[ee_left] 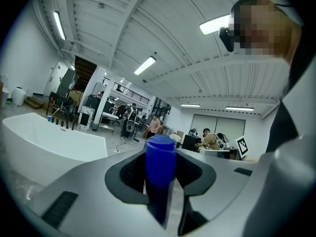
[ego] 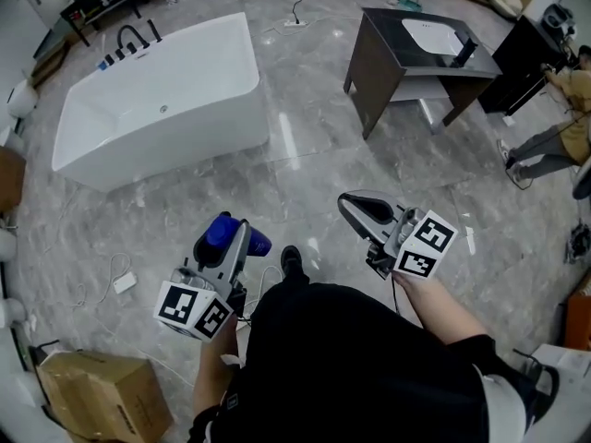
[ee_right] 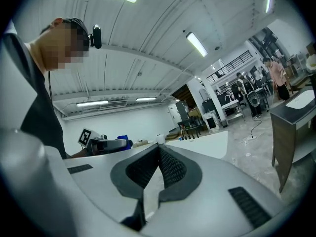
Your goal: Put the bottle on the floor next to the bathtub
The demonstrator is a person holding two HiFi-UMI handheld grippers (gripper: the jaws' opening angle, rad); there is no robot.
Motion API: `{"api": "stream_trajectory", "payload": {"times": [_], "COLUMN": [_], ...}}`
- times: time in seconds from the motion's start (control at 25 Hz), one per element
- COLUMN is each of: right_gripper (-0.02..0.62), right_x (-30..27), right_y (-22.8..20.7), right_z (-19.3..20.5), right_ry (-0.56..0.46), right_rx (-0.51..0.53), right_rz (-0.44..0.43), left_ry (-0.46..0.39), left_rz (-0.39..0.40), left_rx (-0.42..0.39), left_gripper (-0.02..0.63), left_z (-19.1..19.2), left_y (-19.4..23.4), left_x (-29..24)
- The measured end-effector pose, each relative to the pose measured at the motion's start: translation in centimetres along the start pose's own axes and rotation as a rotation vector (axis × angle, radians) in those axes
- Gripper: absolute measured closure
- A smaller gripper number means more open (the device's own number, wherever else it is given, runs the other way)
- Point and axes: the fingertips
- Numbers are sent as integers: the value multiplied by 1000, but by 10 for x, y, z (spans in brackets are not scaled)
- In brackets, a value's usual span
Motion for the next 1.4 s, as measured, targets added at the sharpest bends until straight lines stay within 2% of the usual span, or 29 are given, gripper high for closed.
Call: {"api": "stream_trajectory", "payload": {"times": [0.12, 0.32, 0.48, 0.64, 0.92, 1.08, 1.4], "right_gripper": [568, 568, 568, 568, 568, 568, 568], "right_x": [-44, -89, -106, -118, -140, -148, -165], "right_y": [-23, -48, -68, -98, -165, -228, -354], "right_z": [-12, -25, -19, -26, -28, -30, -65], "right_ry": [10, -4, 50, 58, 71, 95, 131], "right_rx": [7, -10, -18, -37, -77, -101, -85], "right_rz": [3, 28, 25, 29, -27, -48, -126], "left_ry": [8, 44, 32, 34, 51, 61, 62], "left_rz": [25, 89, 97, 89, 18, -24, -110], "left_rx": [-5, -10, -1, 0, 16, 25, 44], "left_gripper": [453, 453, 453, 453, 453, 453, 453], "left_z": [-24, -40, -44, -49, -52, -54, -72], "left_y": [34, 69, 89, 103, 128, 139, 161], "left_x": [-29, -65, -90, -117, -175, -230, -357]}}
Point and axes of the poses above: the fingertips, and each gripper's own axes: x backward along the fingers, y to its left, z out of its underside, and after that the axes turned 7 degrees about x, right-handed
